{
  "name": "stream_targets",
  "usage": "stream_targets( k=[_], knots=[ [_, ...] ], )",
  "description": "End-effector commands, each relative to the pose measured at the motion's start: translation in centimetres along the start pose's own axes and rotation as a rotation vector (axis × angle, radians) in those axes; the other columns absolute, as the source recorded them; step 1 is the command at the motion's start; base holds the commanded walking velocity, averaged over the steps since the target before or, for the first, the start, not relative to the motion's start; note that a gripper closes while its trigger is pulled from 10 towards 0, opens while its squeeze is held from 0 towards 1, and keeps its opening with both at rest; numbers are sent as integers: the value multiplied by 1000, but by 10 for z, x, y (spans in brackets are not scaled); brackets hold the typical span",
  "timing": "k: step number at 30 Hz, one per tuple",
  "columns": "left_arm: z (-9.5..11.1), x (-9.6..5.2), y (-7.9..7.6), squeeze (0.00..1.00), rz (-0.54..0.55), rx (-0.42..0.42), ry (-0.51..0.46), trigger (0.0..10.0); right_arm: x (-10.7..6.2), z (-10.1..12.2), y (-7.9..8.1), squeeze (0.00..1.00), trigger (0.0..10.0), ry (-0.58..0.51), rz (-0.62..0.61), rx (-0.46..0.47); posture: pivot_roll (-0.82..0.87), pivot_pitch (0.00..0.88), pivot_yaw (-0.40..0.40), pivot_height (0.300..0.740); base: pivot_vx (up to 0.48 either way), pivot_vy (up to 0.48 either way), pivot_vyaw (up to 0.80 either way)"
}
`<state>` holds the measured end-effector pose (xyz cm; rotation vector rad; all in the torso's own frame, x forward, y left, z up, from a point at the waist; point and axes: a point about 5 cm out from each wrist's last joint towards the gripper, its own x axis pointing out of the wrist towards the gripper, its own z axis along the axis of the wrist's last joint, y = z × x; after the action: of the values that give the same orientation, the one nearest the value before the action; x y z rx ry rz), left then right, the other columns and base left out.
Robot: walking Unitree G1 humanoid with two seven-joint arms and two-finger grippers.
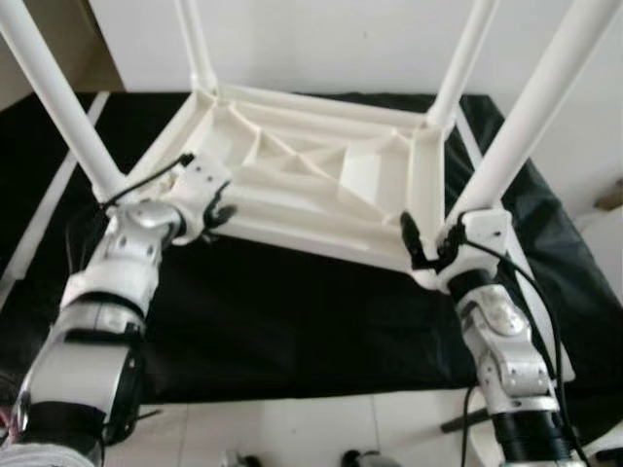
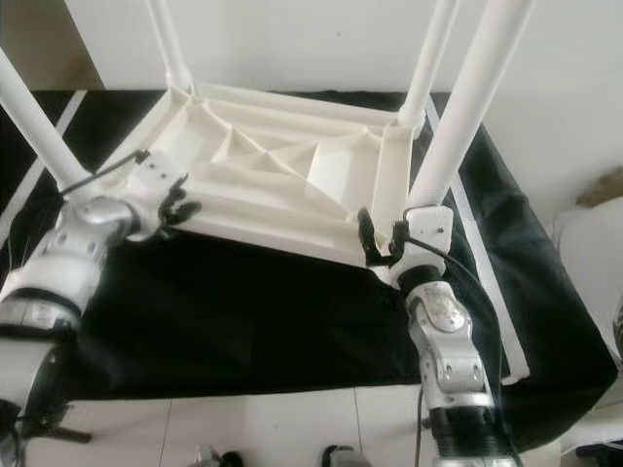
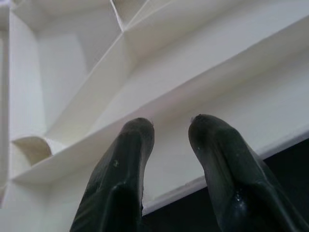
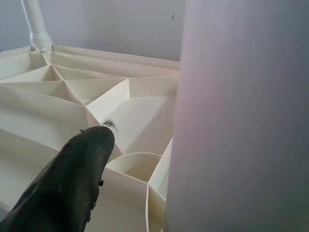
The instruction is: Building children table
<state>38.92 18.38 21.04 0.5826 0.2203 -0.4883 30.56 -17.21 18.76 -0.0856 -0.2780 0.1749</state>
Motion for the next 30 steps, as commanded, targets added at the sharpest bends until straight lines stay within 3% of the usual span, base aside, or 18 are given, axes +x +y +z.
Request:
stream_targets(
  k=[1, 3, 13, 17, 18, 23, 30],
  knots=[
    [-27, -9, -18, 0, -275, -43, 109, 10000, 2, -2, 0, 0, 10000, 4, 16, -15, -67, 176, 57, 740, 0, 0, 0],
    [-24, -26, -19, 0, -317, -59, 79, 10000, 7, -1, -2, 0, 10000, -1, 18, -20, -69, 175, 60, 740, 0, 0, 0],
    [-8, -40, -15, 0, -314, -31, 10, 10000, 13, -1, -5, 0, 10000, -14, 47, -42, -50, 182, 54, 740, 0, 0, 0],
    [6, -35, -1, 0, -207, -55, -35, 10000, 16, -2, -5, 0, 10000, -17, 50, -41, -56, 179, 47, 740, 0, 0, 0],
    [16, -31, 11, 0, -125, -60, -67, 10000, 17, -3, -3, 0, 10000, -15, 46, -31, -69, 177, 44, 740, 0, 0, 0],
    [34, -26, 35, 0, 21, -59, -131, 10000, 9, -6, 1, 0, 10000, -3, 29, -13, -87, 178, 42, 740, 0, 0, 0],
    [33, -15, 42, 0, 81, -86, -106, 10000, 1, -10, -1, 0, 10000, 12, -1, -2, -108, 191, 46, 740, 0, 0, 0]
  ],
)
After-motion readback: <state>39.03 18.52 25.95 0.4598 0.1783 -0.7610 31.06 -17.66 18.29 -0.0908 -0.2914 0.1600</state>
